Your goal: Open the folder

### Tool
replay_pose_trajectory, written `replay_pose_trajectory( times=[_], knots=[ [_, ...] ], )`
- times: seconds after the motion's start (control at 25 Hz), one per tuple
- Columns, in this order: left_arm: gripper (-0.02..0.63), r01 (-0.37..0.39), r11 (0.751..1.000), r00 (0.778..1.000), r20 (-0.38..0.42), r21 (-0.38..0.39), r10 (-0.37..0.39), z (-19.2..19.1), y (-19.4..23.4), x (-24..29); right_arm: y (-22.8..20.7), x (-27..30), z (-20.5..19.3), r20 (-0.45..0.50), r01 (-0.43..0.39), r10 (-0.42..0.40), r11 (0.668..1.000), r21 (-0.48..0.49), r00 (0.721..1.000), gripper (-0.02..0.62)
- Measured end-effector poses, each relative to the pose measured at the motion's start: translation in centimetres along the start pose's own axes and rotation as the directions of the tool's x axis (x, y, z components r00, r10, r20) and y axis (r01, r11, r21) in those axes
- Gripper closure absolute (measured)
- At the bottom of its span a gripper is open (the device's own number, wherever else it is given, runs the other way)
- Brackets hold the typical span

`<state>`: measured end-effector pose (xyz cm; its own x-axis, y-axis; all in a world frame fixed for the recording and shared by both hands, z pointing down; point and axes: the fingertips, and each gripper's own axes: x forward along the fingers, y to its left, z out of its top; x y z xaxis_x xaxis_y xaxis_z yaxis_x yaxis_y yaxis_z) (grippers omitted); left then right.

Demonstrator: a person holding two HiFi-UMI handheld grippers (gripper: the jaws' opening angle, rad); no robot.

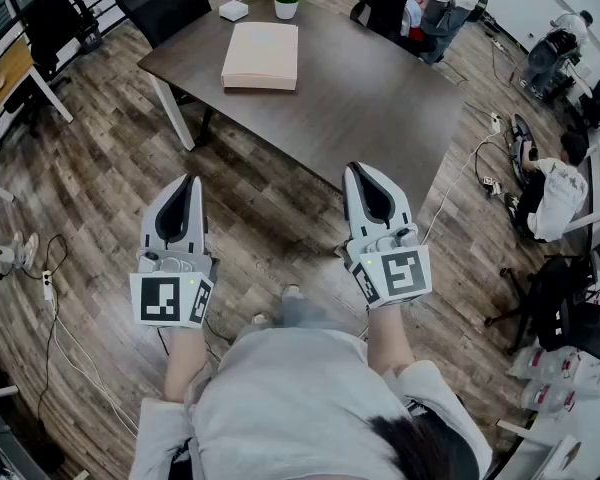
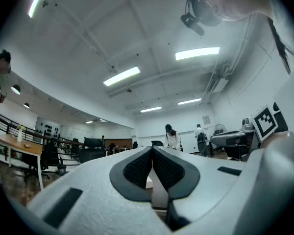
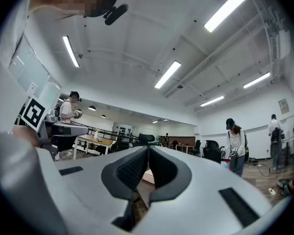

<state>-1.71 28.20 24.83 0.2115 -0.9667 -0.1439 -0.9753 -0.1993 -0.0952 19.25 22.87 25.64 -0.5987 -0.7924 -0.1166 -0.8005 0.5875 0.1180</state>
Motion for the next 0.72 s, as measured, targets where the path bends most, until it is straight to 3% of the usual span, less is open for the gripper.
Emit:
replay_pose_trajectory(
  times=[0.72],
  knots=[
    [0.597, -0.035, 0.999, 0.999, -0.002, 0.004, 0.035, -0.7, 0.8, 4.3, -2.7, 4.1, -0.9, 0.024, -0.043, 0.043, 0.999, 0.025, 0.999, 0.58]
  ],
)
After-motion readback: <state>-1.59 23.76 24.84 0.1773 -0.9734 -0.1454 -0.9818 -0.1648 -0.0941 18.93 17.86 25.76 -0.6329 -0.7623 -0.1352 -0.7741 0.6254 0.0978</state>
